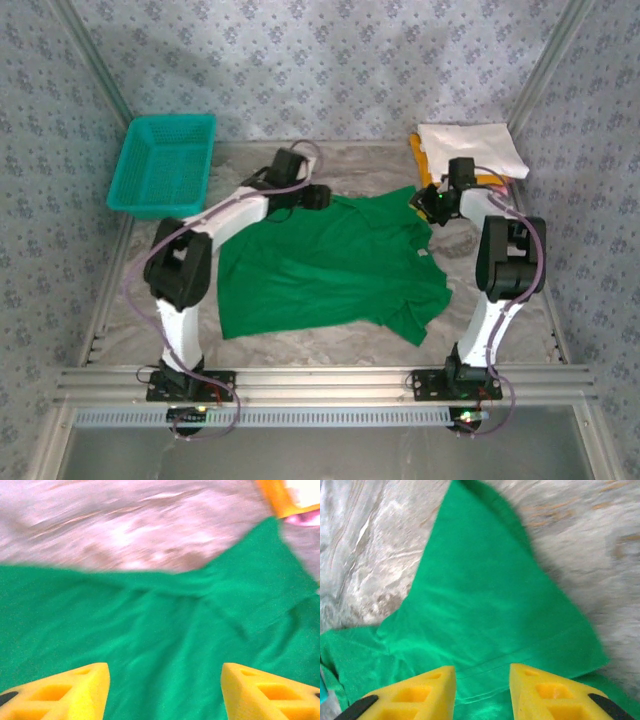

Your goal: Fold and stack the t-shirts

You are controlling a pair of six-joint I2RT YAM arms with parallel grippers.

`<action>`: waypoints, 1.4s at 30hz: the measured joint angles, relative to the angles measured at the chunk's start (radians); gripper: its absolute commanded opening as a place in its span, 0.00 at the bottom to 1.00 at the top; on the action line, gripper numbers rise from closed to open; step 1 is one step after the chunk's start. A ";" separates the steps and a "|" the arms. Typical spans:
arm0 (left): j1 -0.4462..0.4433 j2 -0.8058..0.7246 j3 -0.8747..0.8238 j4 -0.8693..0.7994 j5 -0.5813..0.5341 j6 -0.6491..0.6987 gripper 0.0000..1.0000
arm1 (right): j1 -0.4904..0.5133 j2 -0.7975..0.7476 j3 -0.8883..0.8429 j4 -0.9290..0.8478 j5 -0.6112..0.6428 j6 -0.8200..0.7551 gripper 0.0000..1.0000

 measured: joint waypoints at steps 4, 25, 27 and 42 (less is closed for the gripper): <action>-0.091 0.119 0.105 0.010 0.052 -0.019 0.63 | -0.039 0.013 0.024 -0.048 0.004 -0.034 0.45; -0.147 0.435 0.439 -0.071 0.132 -0.067 0.39 | -0.003 0.144 0.112 -0.092 -0.034 -0.087 0.00; -0.147 0.466 0.522 -0.082 0.133 -0.067 0.48 | -0.001 0.118 0.112 -0.104 -0.027 -0.087 0.00; -0.149 0.551 0.606 -0.167 0.104 -0.104 0.65 | -0.001 0.067 0.113 -0.114 -0.002 -0.087 0.14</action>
